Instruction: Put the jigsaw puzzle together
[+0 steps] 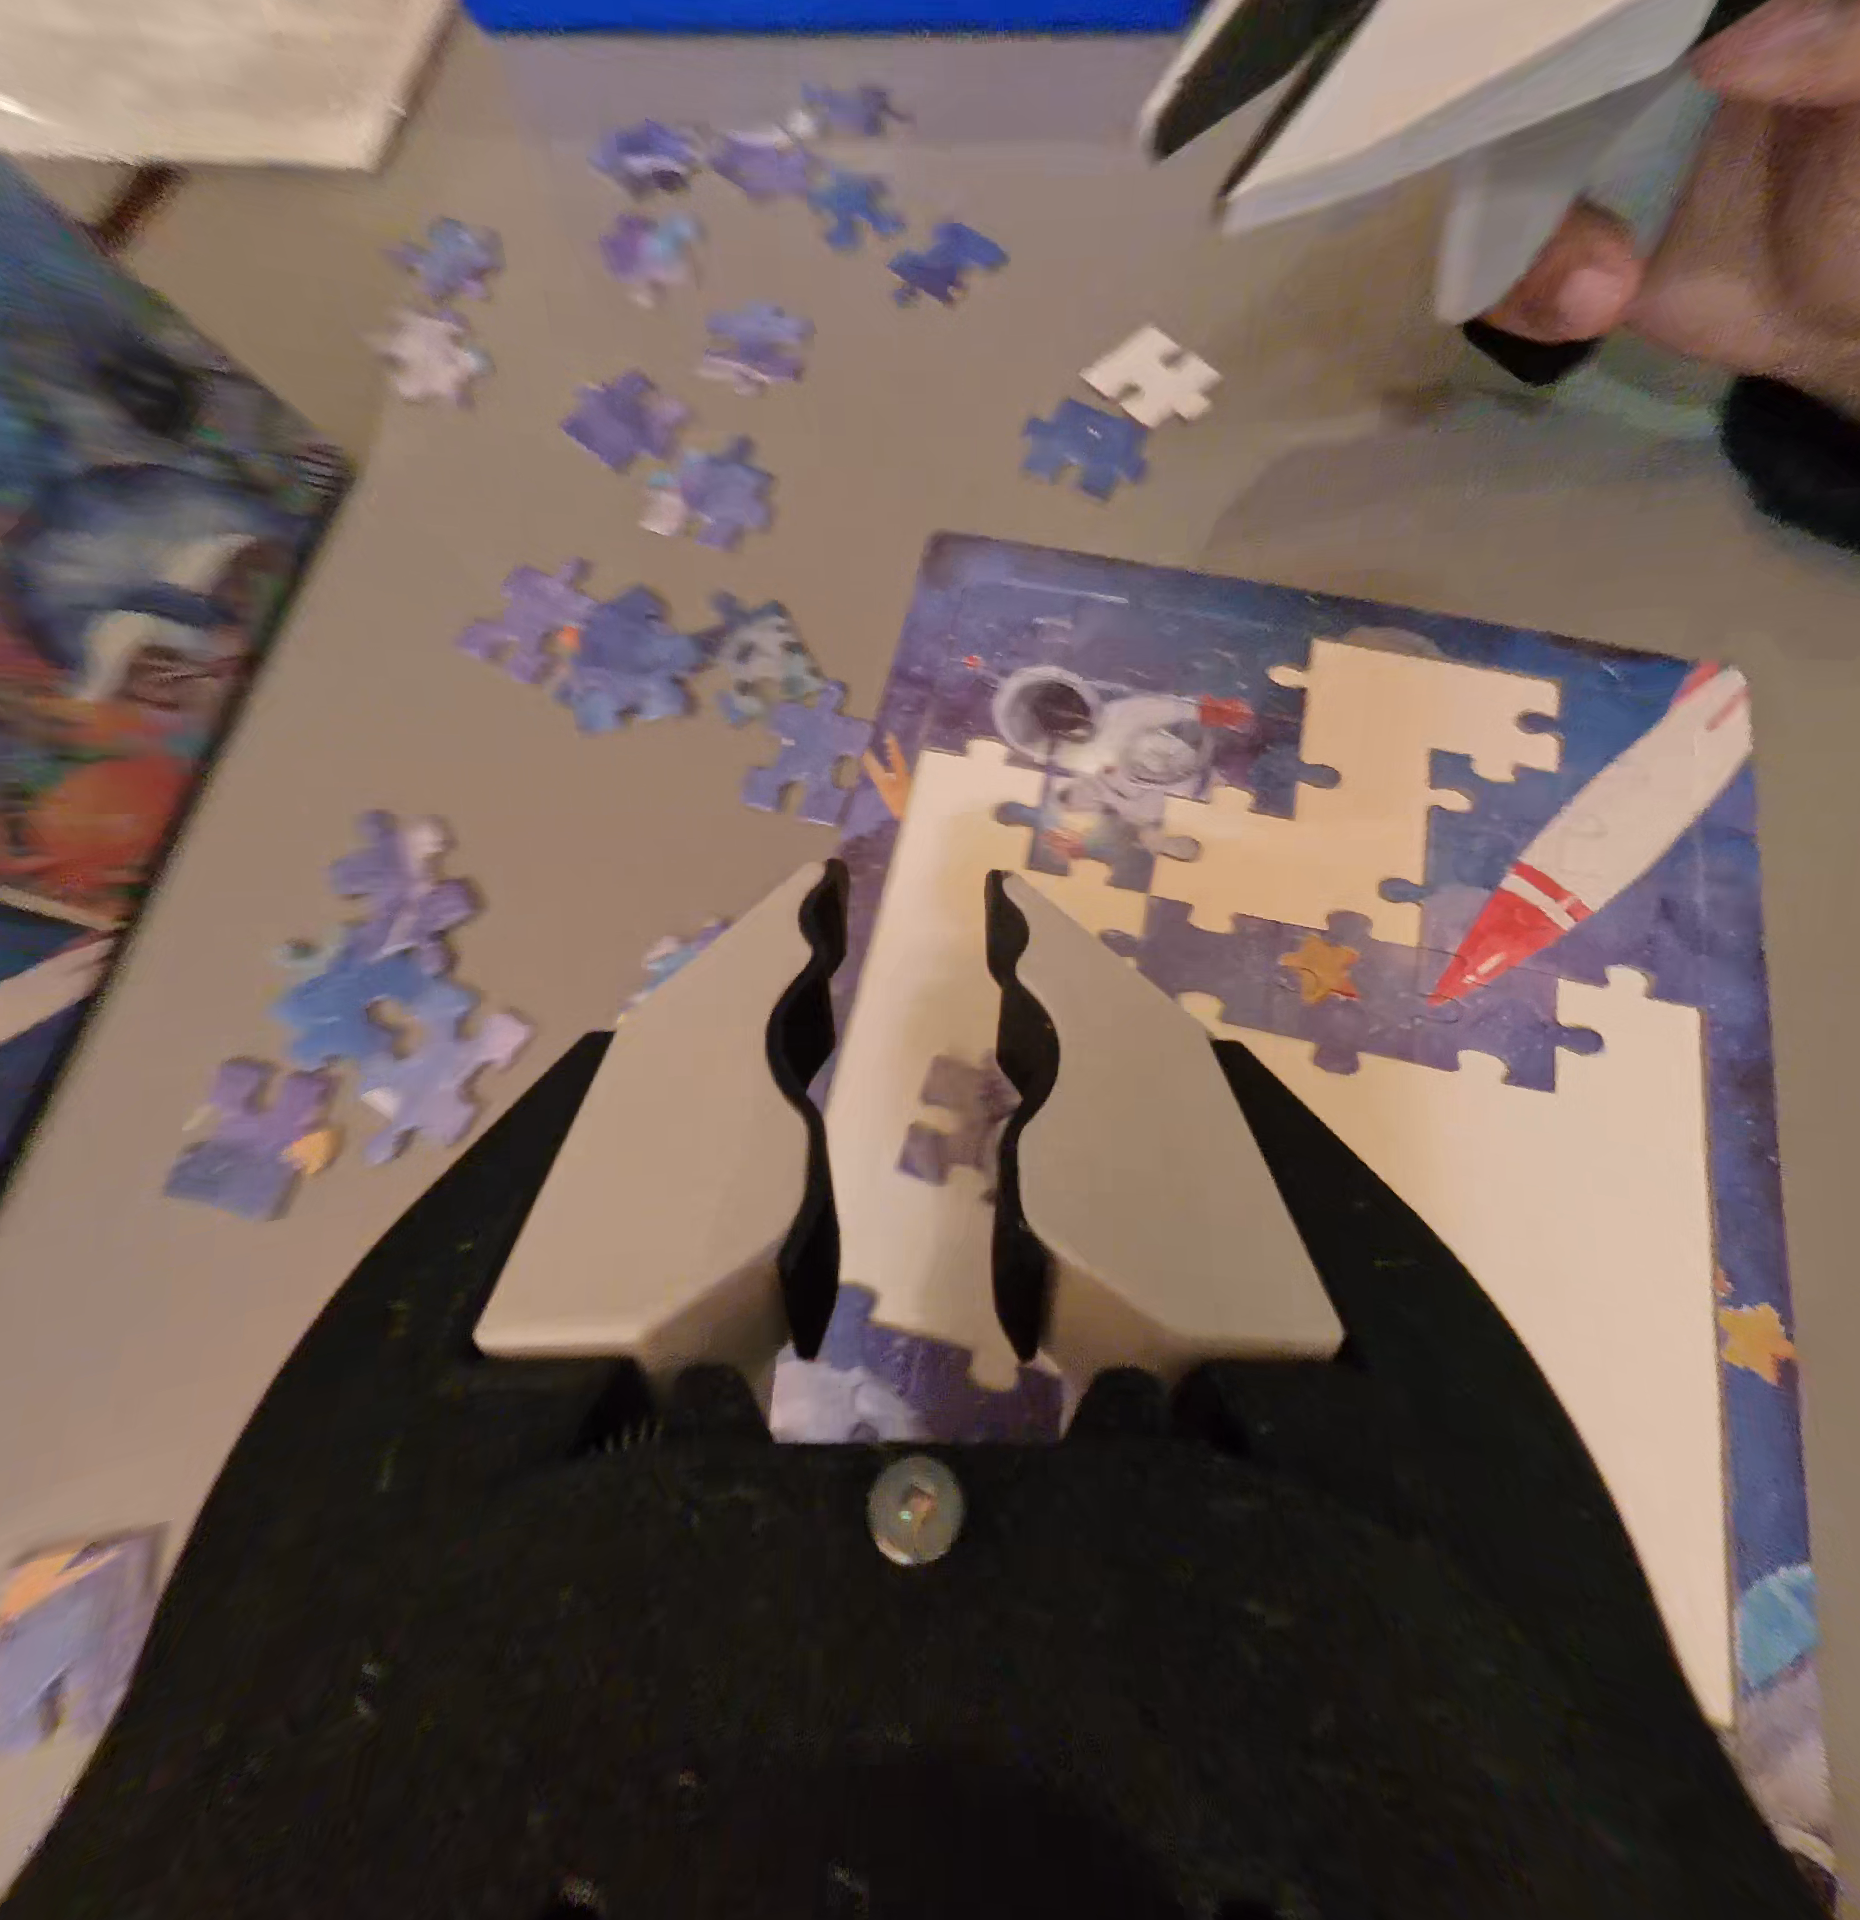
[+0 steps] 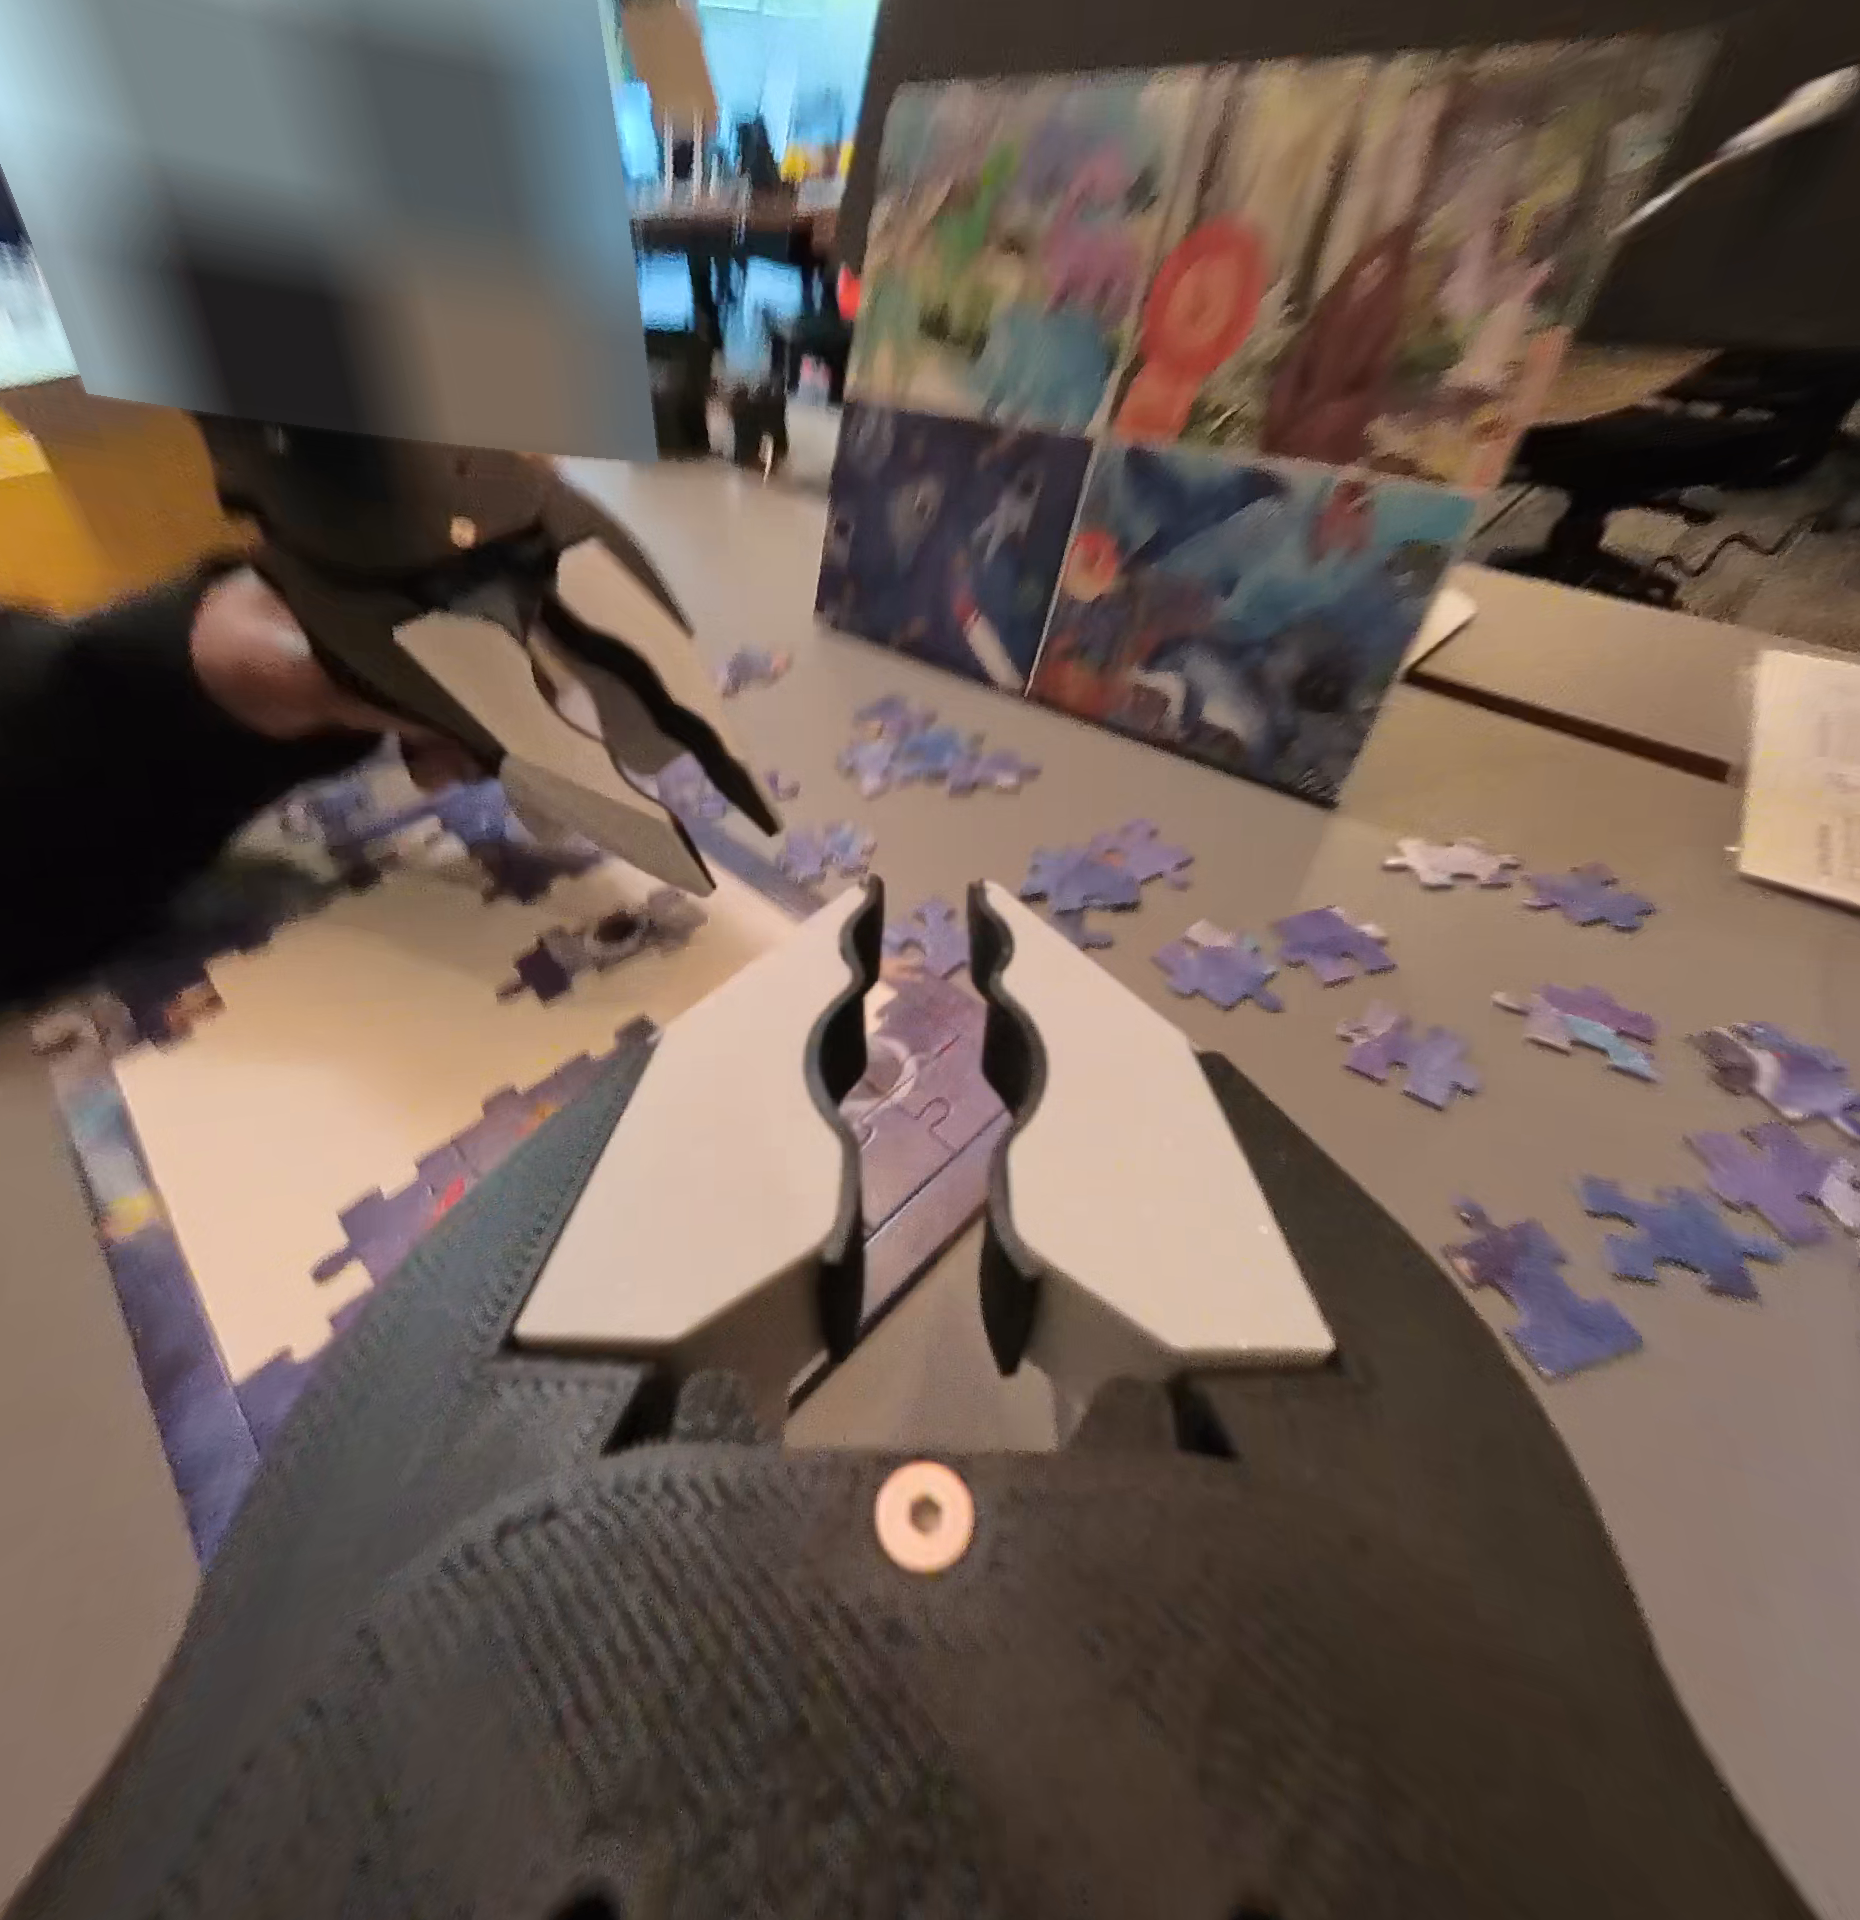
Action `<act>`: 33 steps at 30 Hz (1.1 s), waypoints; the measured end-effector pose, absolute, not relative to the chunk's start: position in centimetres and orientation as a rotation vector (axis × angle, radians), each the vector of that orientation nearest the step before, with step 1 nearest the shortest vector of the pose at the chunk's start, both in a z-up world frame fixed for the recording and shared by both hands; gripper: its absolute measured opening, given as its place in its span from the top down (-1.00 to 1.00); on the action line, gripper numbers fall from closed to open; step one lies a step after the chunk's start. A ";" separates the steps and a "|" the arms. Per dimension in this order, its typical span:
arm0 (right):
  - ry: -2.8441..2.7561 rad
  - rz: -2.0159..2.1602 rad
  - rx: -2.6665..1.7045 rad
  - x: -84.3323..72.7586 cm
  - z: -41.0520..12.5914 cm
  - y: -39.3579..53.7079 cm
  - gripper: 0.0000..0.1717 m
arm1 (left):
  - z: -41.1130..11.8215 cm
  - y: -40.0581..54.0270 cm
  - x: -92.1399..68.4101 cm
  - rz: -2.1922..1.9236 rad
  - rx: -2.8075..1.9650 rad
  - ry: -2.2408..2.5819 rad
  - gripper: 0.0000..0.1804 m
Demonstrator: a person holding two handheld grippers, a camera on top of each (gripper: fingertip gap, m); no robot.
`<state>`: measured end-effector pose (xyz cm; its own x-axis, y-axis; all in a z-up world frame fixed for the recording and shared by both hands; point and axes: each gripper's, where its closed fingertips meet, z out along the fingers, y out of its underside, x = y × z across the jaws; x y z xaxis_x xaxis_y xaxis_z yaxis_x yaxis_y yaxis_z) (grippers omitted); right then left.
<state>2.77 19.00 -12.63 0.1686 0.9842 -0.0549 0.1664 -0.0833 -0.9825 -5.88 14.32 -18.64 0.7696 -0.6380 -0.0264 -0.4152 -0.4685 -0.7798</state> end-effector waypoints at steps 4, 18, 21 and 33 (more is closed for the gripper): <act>-1.012 1.163 -1.453 5.1 -11.0 20.8 0.72 | -15.3 15.0 -9.2 -0.173 -2.025 0.617 0.72; -1.036 0.779 -1.520 7.3 -13.9 22.6 0.79 | -12.3 9.6 -13.7 -0.189 -1.775 0.206 1.00; -0.993 0.729 -1.520 7.9 -13.8 23.4 0.82 | -12.4 9.0 -14.1 -0.239 -1.770 0.164 1.00; -0.809 0.426 -1.596 11.4 -14.5 26.9 0.85 | -10.9 8.5 -14.3 -0.358 -1.726 0.096 1.00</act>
<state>11.43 26.93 -14.49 0.6873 0.7063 0.1696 0.2596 -0.0207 -0.9655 -14.30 8.46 -10.88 0.9474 -0.2623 0.1833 0.1357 -0.1894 -0.9725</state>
